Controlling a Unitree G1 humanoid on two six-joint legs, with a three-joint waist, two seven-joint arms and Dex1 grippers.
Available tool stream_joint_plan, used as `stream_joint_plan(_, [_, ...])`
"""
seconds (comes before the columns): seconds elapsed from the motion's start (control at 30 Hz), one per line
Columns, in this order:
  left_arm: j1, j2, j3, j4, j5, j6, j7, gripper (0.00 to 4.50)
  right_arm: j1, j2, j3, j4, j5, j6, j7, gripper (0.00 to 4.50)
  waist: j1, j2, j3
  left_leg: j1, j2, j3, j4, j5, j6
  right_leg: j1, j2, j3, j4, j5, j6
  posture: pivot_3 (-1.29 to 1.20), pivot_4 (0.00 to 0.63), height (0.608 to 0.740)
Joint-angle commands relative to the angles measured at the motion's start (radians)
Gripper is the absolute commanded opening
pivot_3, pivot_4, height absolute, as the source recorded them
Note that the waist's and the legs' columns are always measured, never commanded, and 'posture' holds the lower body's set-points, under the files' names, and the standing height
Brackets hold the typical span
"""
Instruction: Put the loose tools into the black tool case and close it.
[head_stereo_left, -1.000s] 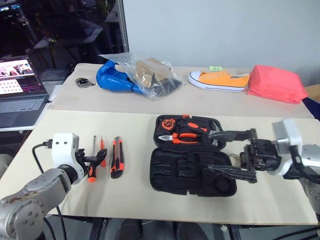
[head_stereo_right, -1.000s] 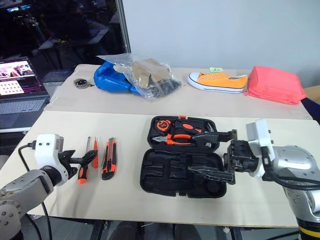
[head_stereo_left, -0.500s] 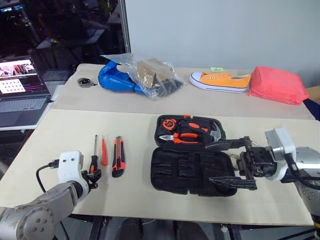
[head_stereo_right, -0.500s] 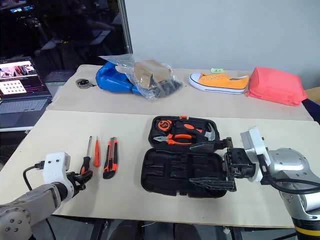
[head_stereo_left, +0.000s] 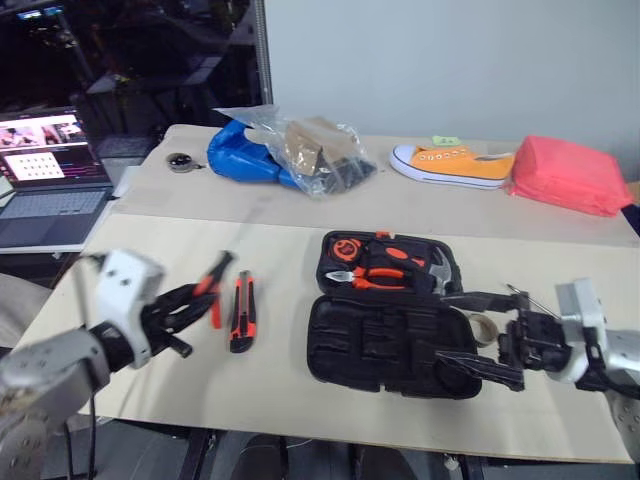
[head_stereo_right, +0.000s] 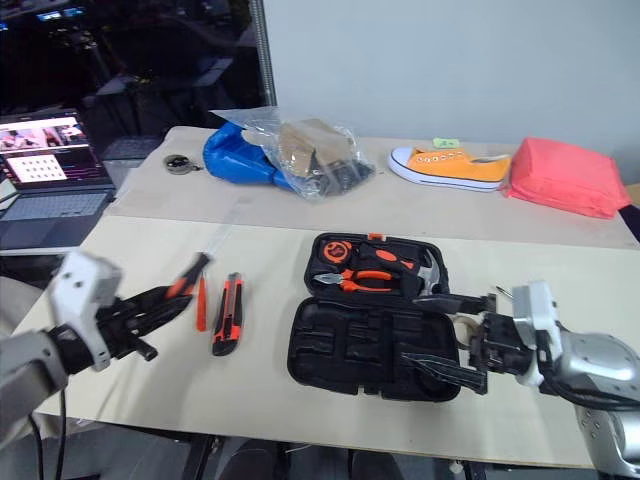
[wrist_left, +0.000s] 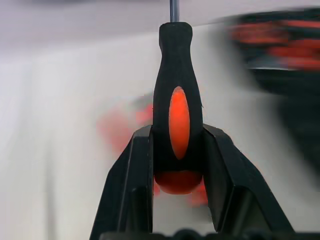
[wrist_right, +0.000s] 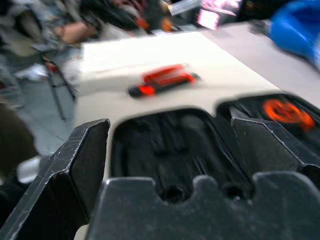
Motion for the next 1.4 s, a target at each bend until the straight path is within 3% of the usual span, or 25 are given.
stream_joint_plan(0.03, [-0.253,0.071,-0.352,0.169,0.161,-0.174,-0.236,0.87,0.08,0.0,-0.127,0.032,-0.032,-0.071,0.008,4.5,0.002,0.001,0.0,0.0,-0.001,0.001,0.0,0.0,0.0,0.001,0.0,0.001,0.0,-0.001,0.001,0.0,0.15,0.74])
stream_joint_plan(0.1, [-0.386,0.076,-0.529,0.262,0.268,-0.251,-0.332,0.87,0.115,0.0,-0.168,0.057,-0.048,-0.096,0.014,4.5,-0.002,0.001,-0.001,0.0,-0.001,0.003,0.0,0.0,0.0,0.0,0.0,0.002,0.0,0.0,0.006,0.0,0.15,0.74])
stream_joint_plan(0.23, [-0.637,-0.024,-0.822,0.482,0.452,-0.342,-0.475,0.87,0.209,-0.008,-0.265,0.098,-0.083,-0.136,0.035,4.5,-0.005,0.001,0.0,-0.001,0.0,0.003,0.0,0.0,0.001,0.0,0.003,0.004,0.0,0.0,0.007,0.0,0.15,0.74])
stream_joint_plan(0.5, [-0.823,-0.215,-1.029,0.745,0.652,-0.417,-0.558,0.87,0.26,-0.016,-0.347,0.07,-0.068,-0.115,0.011,4.5,-0.015,0.001,0.0,-0.003,0.0,0.002,0.001,-0.002,0.004,-0.001,0.006,0.006,0.001,-0.002,0.009,0.0,0.15,0.74])
stream_joint_plan(1.13, [-0.855,-0.315,-1.078,0.927,0.839,-0.451,-0.601,0.87,0.222,-0.02,-0.312,-0.065,-0.041,-0.025,-0.086,4.5,-0.008,0.002,-0.001,-0.003,0.0,-0.001,0.005,-0.002,0.003,0.0,0.005,0.005,0.003,-0.002,0.011,0.0,0.15,0.74])
stream_joint_plan(1.2, [-0.857,-0.326,-1.067,0.945,0.85,-0.484,-0.586,1.88,0.219,-0.019,-0.308,-0.072,-0.04,-0.019,-0.091,4.5,-0.009,0.002,-0.001,-0.003,-0.001,-0.001,0.005,-0.002,0.003,0.0,0.005,0.005,0.004,-0.002,0.011,0.0,0.15,0.74])
stream_joint_plan(1.23, [-0.86,-0.322,-1.058,0.943,0.847,-0.495,-0.596,1.95,0.218,-0.019,-0.305,-0.076,-0.039,-0.015,-0.094,4.5,-0.009,0.002,0.0,-0.003,-0.001,-0.001,0.005,-0.002,0.003,0.0,0.005,0.005,0.004,-0.002,0.011,0.0,0.15,0.74])
stream_joint_plan(1.33, [-0.857,-0.288,-0.991,0.872,0.806,-0.464,-0.621,2.97,0.218,-0.018,-0.305,-0.091,-0.035,-0.006,-0.102,4.5,-0.01,0.002,0.0,-0.003,-0.001,-0.001,0.006,-0.002,0.003,0.0,0.005,0.005,0.004,-0.002,0.011,0.0,0.15,0.74])
stream_joint_plan(1.4, [-0.847,-0.259,-0.938,0.801,0.763,-0.427,-0.641,2.97,0.22,-0.015,-0.309,-0.098,-0.034,-0.001,-0.103,4.5,-0.014,0.004,0.0,-0.003,-0.001,-0.001,0.006,-0.002,0.003,0.0,0.006,0.005,0.005,-0.002,0.011,0.0,0.15,0.74])
